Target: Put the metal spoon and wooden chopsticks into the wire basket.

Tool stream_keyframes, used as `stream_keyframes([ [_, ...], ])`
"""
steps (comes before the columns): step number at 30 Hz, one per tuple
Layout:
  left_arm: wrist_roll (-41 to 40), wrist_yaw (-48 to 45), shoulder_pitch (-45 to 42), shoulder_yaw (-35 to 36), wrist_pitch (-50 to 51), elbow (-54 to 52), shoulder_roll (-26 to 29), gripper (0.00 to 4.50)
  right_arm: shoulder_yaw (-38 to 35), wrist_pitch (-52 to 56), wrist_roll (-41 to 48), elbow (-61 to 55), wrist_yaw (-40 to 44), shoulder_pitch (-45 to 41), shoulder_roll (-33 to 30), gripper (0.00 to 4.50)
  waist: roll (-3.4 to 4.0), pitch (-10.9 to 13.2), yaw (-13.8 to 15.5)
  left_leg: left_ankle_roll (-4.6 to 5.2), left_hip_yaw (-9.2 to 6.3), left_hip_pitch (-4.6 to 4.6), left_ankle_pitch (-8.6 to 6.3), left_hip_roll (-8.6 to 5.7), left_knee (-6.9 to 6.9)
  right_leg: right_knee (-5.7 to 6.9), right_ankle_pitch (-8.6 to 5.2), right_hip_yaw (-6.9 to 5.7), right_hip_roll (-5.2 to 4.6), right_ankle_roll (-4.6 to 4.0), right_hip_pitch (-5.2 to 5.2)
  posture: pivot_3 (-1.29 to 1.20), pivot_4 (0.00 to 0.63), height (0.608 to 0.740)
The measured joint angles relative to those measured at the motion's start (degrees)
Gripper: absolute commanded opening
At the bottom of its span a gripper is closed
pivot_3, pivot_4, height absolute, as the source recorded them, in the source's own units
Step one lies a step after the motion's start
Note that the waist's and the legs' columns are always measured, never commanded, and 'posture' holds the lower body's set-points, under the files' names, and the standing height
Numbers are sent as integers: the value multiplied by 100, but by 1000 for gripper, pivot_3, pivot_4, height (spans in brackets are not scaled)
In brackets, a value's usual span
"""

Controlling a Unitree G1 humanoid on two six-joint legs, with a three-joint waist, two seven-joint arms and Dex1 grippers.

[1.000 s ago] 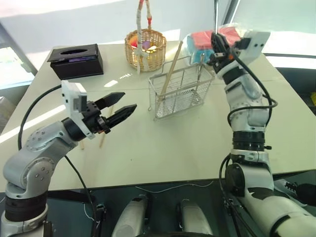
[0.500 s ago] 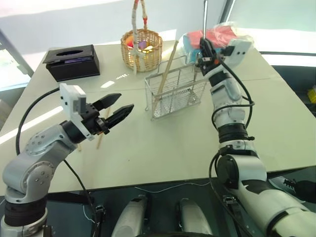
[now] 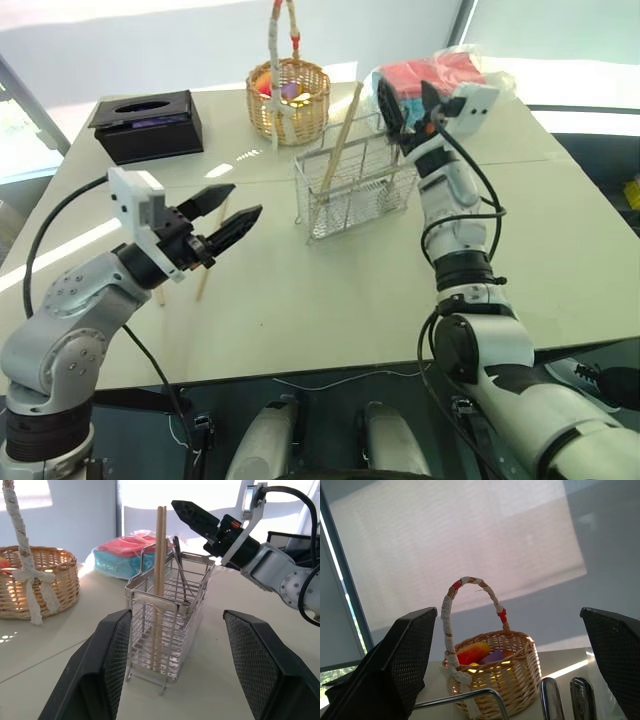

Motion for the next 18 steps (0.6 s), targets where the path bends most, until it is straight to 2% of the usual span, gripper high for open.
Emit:
stream_keyframes([
  [4,121,32,-4,-6,-29,61,-56,3071,108,329,-28,-507,-86,136,-103,4459,1,0,5,0,0,-1,0,0,0,1,0,0,-1,0,-2,0,150,740],
  [9,500,394,-9,1,-141,303,-228,3071,326,1822,85,-1995,-144,325,-778,4459,1,0,30,1,0,-2,-1,-1,0,0,0,1,-4,0,-3,0,150,740],
  [13,1040,681,13,-10,-298,606,-328,3071,577,4119,624,-3457,-10,489,-1687,4459,0,0,31,1,0,-3,-1,0,-4,-1,-2,2,-7,-4,-7,0,150,740],
  [18,1724,1088,-32,-41,-604,1084,-593,3071,494,6982,1815,-4694,-195,527,-2097,4459,-1,1,22,2,0,-17,-2,4,-7,-3,-6,3,-8,-10,-6,0,150,740],
])
